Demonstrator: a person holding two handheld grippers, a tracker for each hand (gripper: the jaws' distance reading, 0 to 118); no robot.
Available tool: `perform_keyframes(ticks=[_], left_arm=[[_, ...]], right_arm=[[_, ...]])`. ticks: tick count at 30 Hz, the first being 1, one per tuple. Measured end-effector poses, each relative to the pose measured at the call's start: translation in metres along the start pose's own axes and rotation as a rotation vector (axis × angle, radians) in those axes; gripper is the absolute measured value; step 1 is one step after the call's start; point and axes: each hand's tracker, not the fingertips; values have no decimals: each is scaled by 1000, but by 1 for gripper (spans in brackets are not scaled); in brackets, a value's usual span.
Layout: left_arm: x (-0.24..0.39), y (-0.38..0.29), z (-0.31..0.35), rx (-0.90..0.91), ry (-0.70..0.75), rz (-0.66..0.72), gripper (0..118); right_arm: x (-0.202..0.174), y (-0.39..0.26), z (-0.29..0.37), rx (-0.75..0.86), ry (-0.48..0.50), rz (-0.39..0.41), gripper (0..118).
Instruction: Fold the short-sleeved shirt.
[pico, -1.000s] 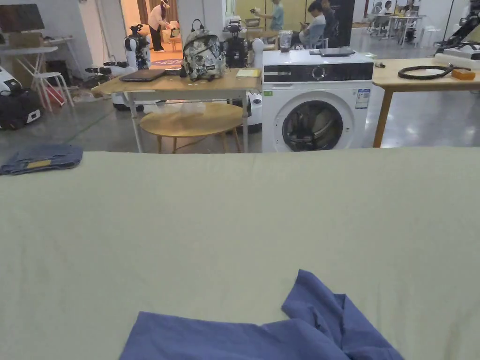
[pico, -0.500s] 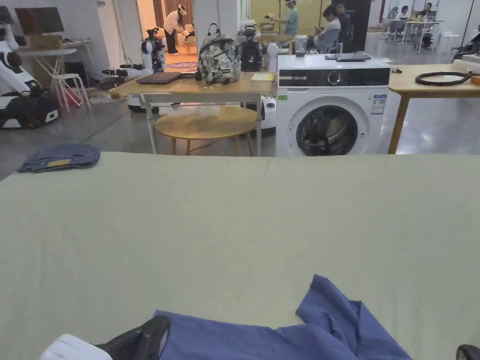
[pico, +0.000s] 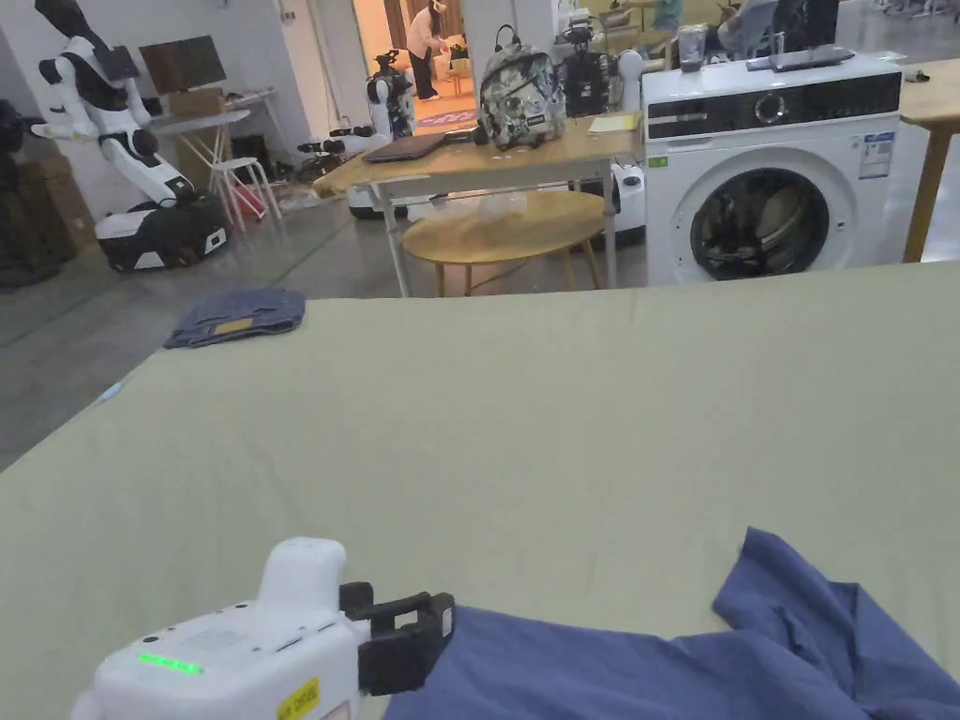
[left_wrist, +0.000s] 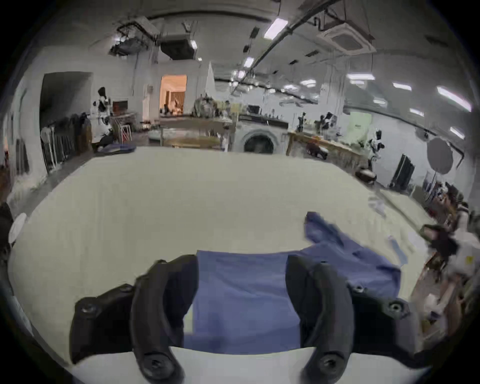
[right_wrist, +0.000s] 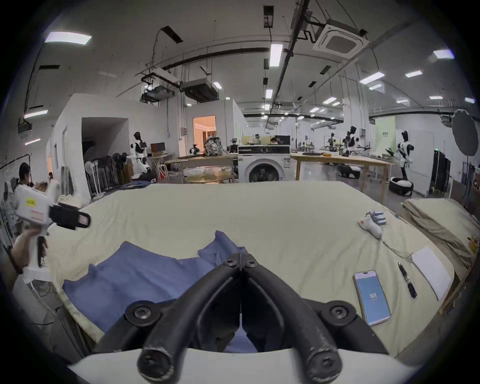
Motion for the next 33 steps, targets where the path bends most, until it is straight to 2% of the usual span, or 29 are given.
perform_keyframes(ticks=[2,4,7,8,9,10,11,12,14,16,17,19,20,25,26,27,28,31,33], left_arm=[[-14,3,-45,-109,42,-9,70],[-25,6,-87,-181,11,20,70],[-27,6,-133,-283,87,-41,69],[-29,6,-143,-315,93,-37,57],[-36,3,-153,-327,72,4,36],[-38,2,-159,-326,47,42,7],[-36,0,-164,-347,39,54,0],[-32,-3,-171,-381,20,39,0],[-15,-11,-173,-384,99,-81,0],[-5,-11,-176,-395,114,-140,0],[-2,-11,-175,-408,115,-150,0],[-1,-9,-178,-422,109,-139,0],[-1,-7,-179,-427,110,-139,0],[7,-11,-167,-418,124,-174,0],[7,-11,-166,-416,121,-166,0],[6,-11,-165,-414,116,-158,0],[6,-11,-164,-412,110,-143,0],[2,-10,-160,-409,104,-65,0],[-1,-10,-157,-397,97,-65,0]], right_arm=[[7,-3,1,-13,-13,-23,0],[17,-8,2,-31,-18,-47,0],[28,-13,3,-56,-49,-52,0],[32,-16,3,-62,-54,-54,0],[36,-18,4,-71,-62,-56,0],[39,-20,5,-80,-73,-58,0],[41,-22,5,-87,-80,-57,0],[43,-25,5,-95,-91,-59,0],[46,-29,4,-112,-110,-68,0],[48,-35,7,-132,-112,-80,0],[48,-38,8,-142,-116,-86,12],[50,-46,10,-195,-132,-116,50],[50,-50,11,-234,-152,-142,64],[58,-83,1,-412,-163,-398,63],[61,-90,-4,-428,-159,-419,49],[64,-98,-11,-442,-153,-443,28],[66,-103,-17,-461,-153,-456,14],[71,-110,-26,-435,-113,-499,10],[71,-109,-27,-410,-83,-505,7]])
